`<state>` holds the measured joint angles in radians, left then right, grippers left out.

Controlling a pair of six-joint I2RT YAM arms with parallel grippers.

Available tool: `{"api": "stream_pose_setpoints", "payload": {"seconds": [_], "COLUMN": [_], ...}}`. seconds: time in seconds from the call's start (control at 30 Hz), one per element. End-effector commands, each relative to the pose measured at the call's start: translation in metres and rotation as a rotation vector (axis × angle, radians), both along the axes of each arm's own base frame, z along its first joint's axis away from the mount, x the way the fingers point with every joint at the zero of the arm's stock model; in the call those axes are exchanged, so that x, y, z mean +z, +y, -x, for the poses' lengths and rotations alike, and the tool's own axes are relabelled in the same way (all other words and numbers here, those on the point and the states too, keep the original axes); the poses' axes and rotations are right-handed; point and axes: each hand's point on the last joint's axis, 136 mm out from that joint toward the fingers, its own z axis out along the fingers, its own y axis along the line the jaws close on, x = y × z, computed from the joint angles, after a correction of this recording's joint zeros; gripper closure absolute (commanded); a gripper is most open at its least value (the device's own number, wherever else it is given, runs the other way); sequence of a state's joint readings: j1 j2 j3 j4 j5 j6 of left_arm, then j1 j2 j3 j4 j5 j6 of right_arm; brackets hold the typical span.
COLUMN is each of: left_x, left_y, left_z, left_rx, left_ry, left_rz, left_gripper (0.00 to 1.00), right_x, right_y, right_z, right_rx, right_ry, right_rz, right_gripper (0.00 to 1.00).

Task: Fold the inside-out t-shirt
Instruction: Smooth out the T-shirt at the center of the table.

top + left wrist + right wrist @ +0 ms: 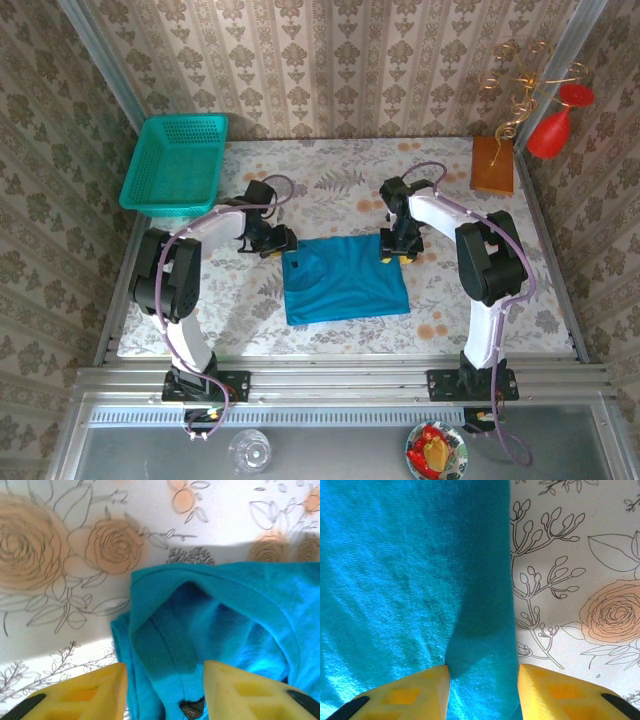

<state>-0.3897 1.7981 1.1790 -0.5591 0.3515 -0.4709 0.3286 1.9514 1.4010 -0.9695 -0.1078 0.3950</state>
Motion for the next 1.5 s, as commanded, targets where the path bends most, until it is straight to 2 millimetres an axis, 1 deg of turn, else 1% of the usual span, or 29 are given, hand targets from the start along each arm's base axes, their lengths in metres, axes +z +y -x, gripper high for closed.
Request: {"api": "stream_pose_setpoints", "payload": {"seconds": [0.0, 0.1, 0.3, 0.43, 0.5, 0.6, 0.67, 0.77, 0.87, 0.93, 0.97, 1.03, 1.2, 1.3, 1.47], "left_x": [0.018, 0.011, -0.005, -0.013, -0.014, -0.002, 0.011, 0.032, 0.047, 0.051, 0.050, 0.045, 0.014, -0.002, -0.023], "left_y": [-0.001, -0.003, -0.019, -0.020, -0.019, -0.021, -0.024, -0.026, -0.027, -0.027, -0.026, -0.023, -0.008, -0.003, 0.007], "left_z": [-0.019, -0.023, -0.026, -0.025, -0.025, -0.026, -0.027, -0.024, -0.012, -0.002, 0.003, 0.013, 0.025, 0.024, 0.013], "left_rx": [-0.028, -0.051, -0.091, -0.090, -0.090, -0.091, -0.092, -0.100, -0.107, -0.104, -0.098, -0.086, -0.061, -0.057, -0.053], "left_ry": [-0.066, -0.035, 0.031, 0.061, 0.061, 0.034, 0.001, -0.031, -0.056, -0.053, -0.043, -0.015, 0.060, 0.086, 0.105], "left_rz": [0.050, 0.069, 0.148, 0.144, 0.141, 0.161, 0.179, 0.190, 0.183, 0.181, 0.175, 0.162, 0.083, 0.041, -0.019], "left_gripper": [0.50, 0.49, 0.49, 0.52, 0.56, 0.69, 0.79, 0.90, 0.92, 0.94, 0.95, 0.95, 0.95, 0.95, 0.95], "right_x": [0.007, 0.008, 0.011, 0.010, 0.009, 0.008, 0.005, 0.002, 0.003, 0.003, 0.003, 0.003, 0.003, 0.003, 0.010], "right_y": [-0.007, -0.006, -0.006, -0.006, -0.006, -0.006, -0.007, -0.007, -0.007, -0.007, -0.007, -0.008, -0.008, -0.008, -0.009], "right_z": [0.008, 0.009, 0.011, 0.014, 0.016, 0.017, 0.017, 0.019, 0.019, 0.020, 0.020, 0.021, 0.019, 0.019, 0.021], "right_rx": [-0.002, 0.000, -0.006, -0.009, -0.010, -0.011, -0.014, -0.015, -0.019, -0.019, -0.017, -0.016, -0.014, -0.013, -0.018], "right_ry": [0.007, 0.005, 0.002, 0.005, 0.004, 0.004, 0.009, 0.016, 0.010, 0.009, 0.009, 0.011, 0.012, 0.011, 0.003], "right_rz": [0.009, 0.004, -0.001, -0.007, -0.010, -0.010, -0.008, -0.008, -0.012, -0.013, -0.012, -0.010, -0.012, -0.013, -0.014], "right_gripper": [0.58, 0.57, 0.57, 0.57, 0.57, 0.57, 0.57, 0.57, 0.57, 0.57, 0.57, 0.57, 0.58, 0.57, 0.57]}}
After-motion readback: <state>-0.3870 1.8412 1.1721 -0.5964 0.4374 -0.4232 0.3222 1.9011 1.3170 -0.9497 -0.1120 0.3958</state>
